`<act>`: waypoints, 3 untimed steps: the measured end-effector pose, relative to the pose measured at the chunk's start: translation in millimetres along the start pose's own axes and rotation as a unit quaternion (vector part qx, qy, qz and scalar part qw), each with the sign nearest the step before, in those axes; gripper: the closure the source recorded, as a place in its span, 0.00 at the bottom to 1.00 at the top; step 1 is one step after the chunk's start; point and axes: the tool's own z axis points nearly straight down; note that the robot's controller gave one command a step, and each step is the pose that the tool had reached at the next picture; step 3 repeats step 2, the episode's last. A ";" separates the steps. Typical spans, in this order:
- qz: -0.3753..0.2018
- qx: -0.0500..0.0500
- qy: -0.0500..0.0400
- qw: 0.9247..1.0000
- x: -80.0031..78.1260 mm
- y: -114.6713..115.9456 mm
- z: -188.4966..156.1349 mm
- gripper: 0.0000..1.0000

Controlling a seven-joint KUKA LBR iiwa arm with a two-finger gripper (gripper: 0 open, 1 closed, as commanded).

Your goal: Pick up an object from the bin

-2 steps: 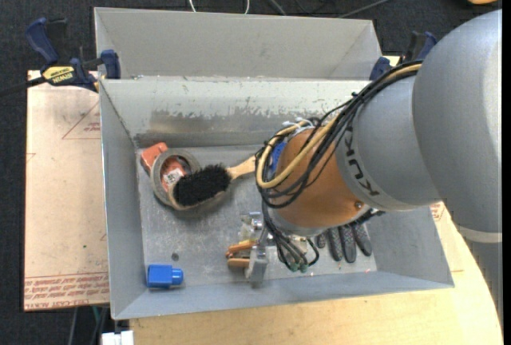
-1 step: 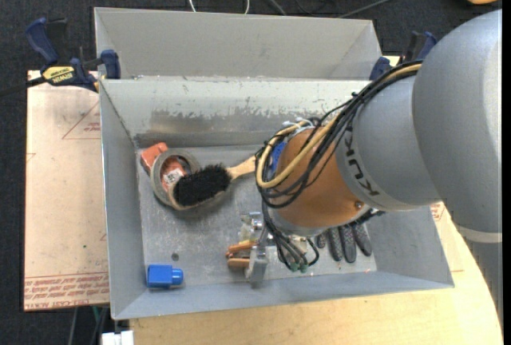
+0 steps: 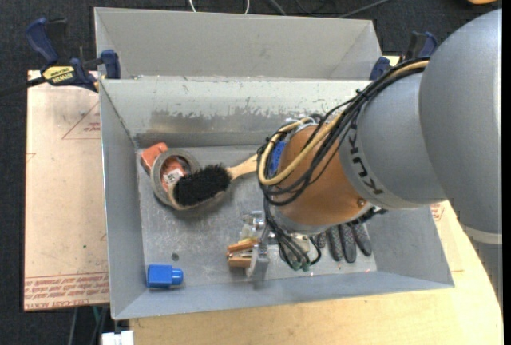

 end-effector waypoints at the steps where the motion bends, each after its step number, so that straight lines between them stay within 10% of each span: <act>1: 0.000 0.000 0.001 1.000 -0.1 0.2 -22.7 1.00; 3: 0.000 0.000 0.002 1.000 0.2 0.5 -52.5 1.00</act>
Offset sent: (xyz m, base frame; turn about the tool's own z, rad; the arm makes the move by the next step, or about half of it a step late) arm -0.0008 0.0001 0.0728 0.0000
